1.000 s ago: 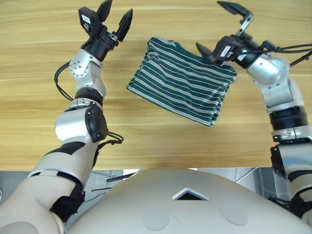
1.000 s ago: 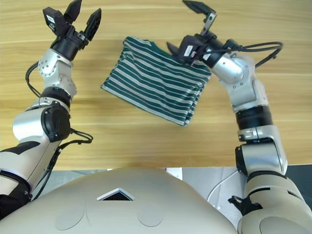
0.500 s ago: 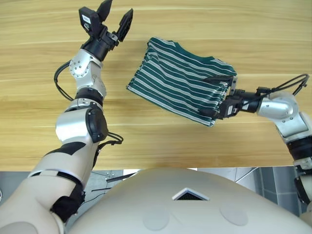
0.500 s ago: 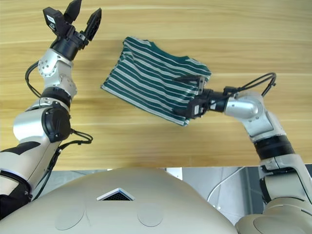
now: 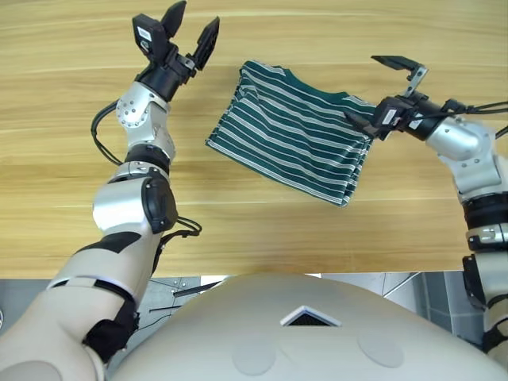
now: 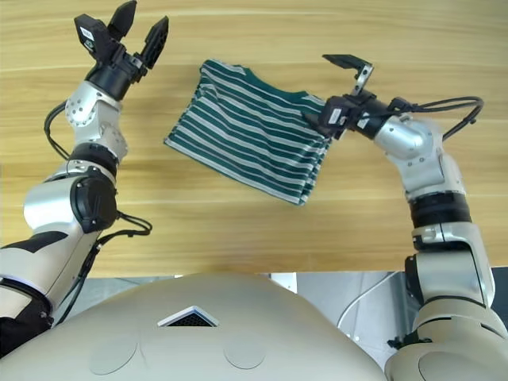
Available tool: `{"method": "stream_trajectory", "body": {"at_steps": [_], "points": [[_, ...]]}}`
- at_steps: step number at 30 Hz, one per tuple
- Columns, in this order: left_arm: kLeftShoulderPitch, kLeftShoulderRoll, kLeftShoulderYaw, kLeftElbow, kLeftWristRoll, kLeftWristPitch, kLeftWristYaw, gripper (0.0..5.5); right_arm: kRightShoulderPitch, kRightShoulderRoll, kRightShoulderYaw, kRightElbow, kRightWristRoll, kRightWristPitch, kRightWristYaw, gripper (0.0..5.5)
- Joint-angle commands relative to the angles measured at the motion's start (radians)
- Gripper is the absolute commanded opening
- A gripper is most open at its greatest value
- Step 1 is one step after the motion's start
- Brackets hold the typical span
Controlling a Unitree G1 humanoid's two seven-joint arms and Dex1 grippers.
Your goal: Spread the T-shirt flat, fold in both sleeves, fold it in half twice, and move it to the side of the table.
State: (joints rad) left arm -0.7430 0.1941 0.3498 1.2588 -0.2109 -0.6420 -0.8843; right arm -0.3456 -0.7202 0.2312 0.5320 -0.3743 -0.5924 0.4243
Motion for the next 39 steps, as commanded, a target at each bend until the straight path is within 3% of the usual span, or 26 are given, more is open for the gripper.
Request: {"method": "stream_trajectory", "body": {"at_steps": [1, 7, 11, 18, 22, 27, 33, 36, 39], "points": [[0.006, -0.001, -0.01, 0.002, 0.001, -0.003, 0.002, 3.84, -0.044, 0.009, 0.038, 0.104, -0.073, -0.016, -0.042, 5.38], [0.009, 0.002, -0.015, 0.002, 0.0, -0.005, 0.004, 3.84, 0.014, -0.031, 0.091, 0.103, -0.073, -0.084, 0.048, 5.38], [0.011, 0.003, -0.019, 0.001, 0.0, -0.008, 0.004, 3.84, 0.176, -0.115, 0.109, -0.152, 0.133, -0.16, 0.229, 5.38], [0.015, 0.003, -0.022, 0.0, -0.002, -0.012, 0.004, 3.84, 0.338, -0.221, 0.034, -0.49, 0.403, -0.17, 0.347, 5.38], [0.013, 0.0, -0.025, 0.0, 0.0, -0.013, 0.006, 3.84, 0.287, -0.173, -0.012, -0.472, 0.383, -0.122, 0.318, 5.38], [0.006, -0.003, -0.025, -0.003, -0.004, -0.015, 0.002, 3.84, 0.136, -0.008, 0.082, -0.397, 0.217, -0.056, 0.295, 5.38], [0.006, -0.009, -0.026, -0.007, -0.006, -0.017, 0.001, 3.84, -0.016, 0.166, 0.191, -0.139, 0.135, -0.065, 0.325, 5.38], [0.004, -0.015, -0.029, -0.006, -0.005, -0.016, 0.002, 3.84, -0.055, 0.21, 0.192, 0.03, 0.226, -0.1, 0.42, 5.38], [0.003, -0.013, -0.028, -0.006, -0.007, -0.016, 0.002, 3.84, -0.119, 0.259, 0.171, 0.223, 0.191, -0.116, 0.345, 5.38]]}}
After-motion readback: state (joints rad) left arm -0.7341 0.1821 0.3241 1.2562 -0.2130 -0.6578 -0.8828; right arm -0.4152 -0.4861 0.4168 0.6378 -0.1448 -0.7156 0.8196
